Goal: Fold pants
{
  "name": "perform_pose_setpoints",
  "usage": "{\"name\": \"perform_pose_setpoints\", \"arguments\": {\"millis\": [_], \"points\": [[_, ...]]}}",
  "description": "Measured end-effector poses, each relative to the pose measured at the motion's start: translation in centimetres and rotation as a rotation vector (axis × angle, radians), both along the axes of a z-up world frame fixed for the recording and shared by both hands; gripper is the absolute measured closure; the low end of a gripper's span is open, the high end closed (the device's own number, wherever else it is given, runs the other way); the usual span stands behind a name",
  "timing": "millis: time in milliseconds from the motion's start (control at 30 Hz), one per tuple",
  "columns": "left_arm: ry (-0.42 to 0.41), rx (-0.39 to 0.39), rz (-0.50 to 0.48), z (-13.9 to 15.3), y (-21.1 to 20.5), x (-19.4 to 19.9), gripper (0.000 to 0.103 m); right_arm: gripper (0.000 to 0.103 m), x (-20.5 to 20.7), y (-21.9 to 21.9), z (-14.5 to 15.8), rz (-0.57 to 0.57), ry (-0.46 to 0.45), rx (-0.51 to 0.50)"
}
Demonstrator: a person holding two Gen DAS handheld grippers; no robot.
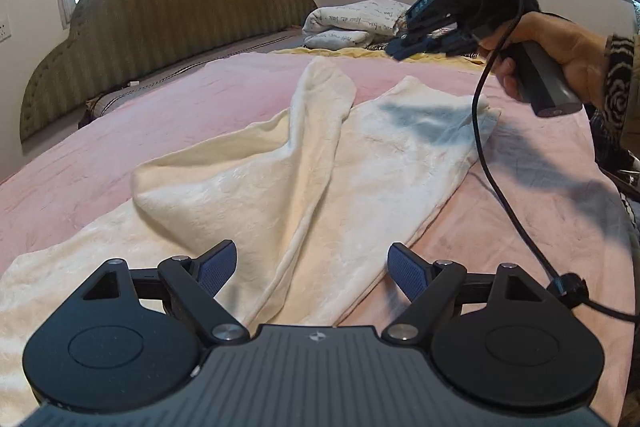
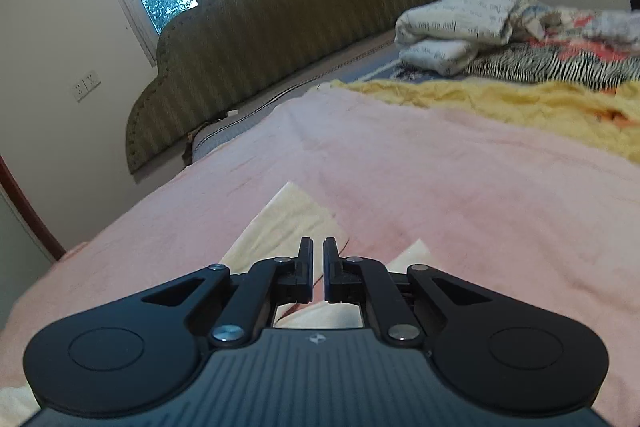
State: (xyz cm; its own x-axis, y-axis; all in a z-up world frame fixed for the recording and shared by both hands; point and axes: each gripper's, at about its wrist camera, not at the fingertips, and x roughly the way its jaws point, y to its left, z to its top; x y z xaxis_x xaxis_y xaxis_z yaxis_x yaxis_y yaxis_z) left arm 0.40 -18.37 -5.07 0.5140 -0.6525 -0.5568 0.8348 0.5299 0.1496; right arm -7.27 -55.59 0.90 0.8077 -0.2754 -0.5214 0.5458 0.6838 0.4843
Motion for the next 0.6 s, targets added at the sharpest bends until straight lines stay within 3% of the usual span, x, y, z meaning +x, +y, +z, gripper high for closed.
{"name": "perform_pose_setpoints", "arguments": {"millis": [67,133,167,300,400,500,600], "points": [[0.013,0.005,0.000,0.0,-0.3,0.1,0.018,0.087,0.5,-0.8,-1.6,0.007,-0.066,0.138],[0.000,0.019,0.007,0.0,-0.4,-0.1,0.017,0.044,1.7,-1.2,-3.1,0.035,-0.102,0.242],[-0.012,0.027,0.010,0.1,-0.2,-0.2,0.017,0.036,2.6,-1.1,-3.8,0.049,-0.099,0.280],[-0.030,0.040,0.039,0.2,0.1,0.0,0.016,0.035,5.6,-0.5,-5.8,0.060,-0.047,0.369],[0.000,0.028,0.065,0.3,0.2,0.8,0.016,0.036,6.6,-0.7,-7.8,0.063,-0.103,0.516],[0.000,0.019,0.089,0.5,0.4,1.1,0.016,0.035,6.8,-1.2,-7.3,0.025,-0.167,0.524],[-0.014,0.015,0.100,0.6,0.1,1.3,0.016,0.037,6.6,-1.8,-6.2,0.019,-0.243,0.463]]}}
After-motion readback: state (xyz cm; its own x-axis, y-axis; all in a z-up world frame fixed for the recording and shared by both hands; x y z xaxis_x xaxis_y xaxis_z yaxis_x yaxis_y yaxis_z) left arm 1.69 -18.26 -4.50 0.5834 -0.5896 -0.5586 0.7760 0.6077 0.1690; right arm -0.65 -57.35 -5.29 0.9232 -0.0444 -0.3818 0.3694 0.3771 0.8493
